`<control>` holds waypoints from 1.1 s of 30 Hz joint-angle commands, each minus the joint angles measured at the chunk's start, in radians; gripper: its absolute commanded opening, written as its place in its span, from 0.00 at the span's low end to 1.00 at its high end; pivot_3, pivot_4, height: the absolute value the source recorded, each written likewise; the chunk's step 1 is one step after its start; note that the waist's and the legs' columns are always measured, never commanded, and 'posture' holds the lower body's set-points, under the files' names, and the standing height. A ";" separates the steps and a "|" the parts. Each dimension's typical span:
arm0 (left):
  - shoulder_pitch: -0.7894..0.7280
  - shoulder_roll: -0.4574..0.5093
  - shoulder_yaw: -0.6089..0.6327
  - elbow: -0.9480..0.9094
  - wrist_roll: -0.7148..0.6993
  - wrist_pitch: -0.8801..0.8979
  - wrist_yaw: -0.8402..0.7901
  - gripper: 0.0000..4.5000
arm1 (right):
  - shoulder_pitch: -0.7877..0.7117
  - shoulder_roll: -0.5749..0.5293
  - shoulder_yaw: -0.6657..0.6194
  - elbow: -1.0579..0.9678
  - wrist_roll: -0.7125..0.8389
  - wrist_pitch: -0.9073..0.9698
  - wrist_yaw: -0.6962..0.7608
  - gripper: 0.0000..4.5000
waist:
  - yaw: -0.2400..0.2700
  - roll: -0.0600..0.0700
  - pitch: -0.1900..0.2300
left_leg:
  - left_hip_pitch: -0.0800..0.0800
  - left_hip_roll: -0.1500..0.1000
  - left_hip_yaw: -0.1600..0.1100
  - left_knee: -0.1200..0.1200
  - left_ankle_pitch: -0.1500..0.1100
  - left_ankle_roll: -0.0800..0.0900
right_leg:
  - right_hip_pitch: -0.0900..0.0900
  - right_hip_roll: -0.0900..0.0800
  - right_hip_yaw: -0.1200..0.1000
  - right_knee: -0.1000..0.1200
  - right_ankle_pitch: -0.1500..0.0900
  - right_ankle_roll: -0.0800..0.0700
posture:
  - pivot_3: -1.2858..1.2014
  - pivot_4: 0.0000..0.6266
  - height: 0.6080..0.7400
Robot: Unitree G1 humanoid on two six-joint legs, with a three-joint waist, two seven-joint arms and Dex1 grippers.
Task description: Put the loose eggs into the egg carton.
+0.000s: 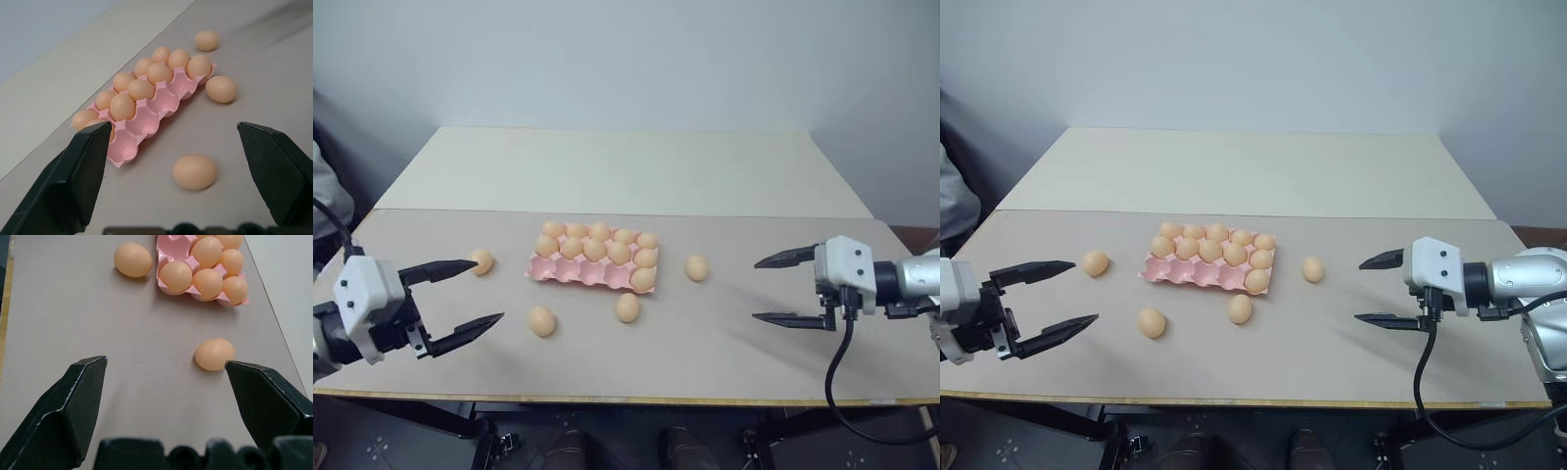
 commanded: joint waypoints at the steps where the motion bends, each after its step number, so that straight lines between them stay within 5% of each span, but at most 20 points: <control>1: -0.007 0.029 0.011 0.003 -0.023 0.047 0.002 1.00 | -0.003 -0.013 -0.035 -0.024 0.013 0.005 -0.010 1.00 | 0.000 0.000 0.000 | 0.000 0.000 0.000 0.000 0.000 0.000 | 0.000 0.000 0.000 0.000 0.000 0.000 | 0.52 0.24 1.00; 18: -0.134 0.032 -0.090 -0.024 -0.055 0.068 0.013 1.00 | -0.139 0.147 0.111 0.017 -0.071 0.104 -0.215 1.00 | -0.002 -0.001 0.000 | 0.000 0.000 0.001 0.000 0.001 0.002 | -0.001 0.001 0.001 0.000 0.001 0.001 | 0.52 0.24 1.00; 33: -0.199 0.035 -0.209 -0.013 -0.043 0.059 -0.019 1.00 | -0.423 0.419 0.334 0.506 -0.346 -0.052 -0.345 1.00 | -0.003 -0.001 0.000 | -0.004 0.000 0.001 0.000 0.002 0.004 | -0.003 0.002 0.002 0.000 0.003 0.003 | 0.52 0.24 1.00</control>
